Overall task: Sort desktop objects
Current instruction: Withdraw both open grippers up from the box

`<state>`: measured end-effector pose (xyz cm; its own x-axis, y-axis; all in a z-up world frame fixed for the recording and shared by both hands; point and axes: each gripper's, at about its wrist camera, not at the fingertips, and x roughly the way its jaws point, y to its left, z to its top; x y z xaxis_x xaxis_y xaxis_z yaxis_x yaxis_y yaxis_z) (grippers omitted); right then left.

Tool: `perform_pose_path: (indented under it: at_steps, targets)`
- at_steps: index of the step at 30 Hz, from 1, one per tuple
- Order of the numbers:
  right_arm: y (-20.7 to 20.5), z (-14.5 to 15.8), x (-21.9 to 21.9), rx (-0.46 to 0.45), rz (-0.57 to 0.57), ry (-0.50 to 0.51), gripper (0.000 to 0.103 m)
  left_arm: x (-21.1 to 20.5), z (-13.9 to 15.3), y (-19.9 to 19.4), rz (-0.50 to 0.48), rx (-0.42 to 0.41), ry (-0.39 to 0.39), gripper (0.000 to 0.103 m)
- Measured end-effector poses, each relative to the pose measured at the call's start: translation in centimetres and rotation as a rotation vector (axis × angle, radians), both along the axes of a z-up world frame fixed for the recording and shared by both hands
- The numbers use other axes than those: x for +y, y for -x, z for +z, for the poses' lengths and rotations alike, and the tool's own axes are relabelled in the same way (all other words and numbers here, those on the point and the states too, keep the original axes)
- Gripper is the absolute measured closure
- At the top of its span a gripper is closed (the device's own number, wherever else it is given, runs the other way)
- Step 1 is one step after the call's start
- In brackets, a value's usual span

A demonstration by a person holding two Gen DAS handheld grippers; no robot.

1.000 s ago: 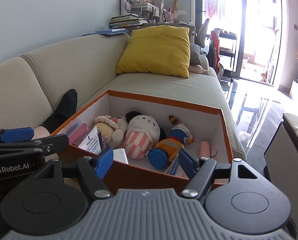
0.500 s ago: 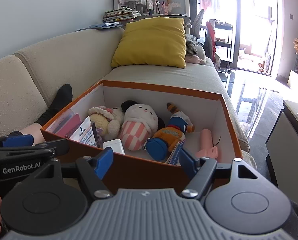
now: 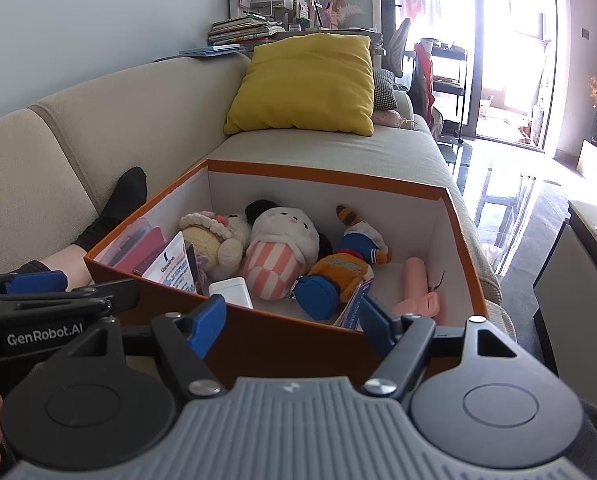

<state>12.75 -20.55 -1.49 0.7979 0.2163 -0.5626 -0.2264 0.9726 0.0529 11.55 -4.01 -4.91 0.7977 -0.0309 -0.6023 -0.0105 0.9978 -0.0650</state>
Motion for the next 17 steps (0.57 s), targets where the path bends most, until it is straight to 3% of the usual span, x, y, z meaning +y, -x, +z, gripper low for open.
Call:
perform_pose_path:
  at_steps: [17]
  targets:
    - [0.06, 0.04, -0.11, -0.002, 0.006, -0.003, 0.027, 0.08, -0.04, -0.05, 0.002, 0.007, -0.002, 0.012]
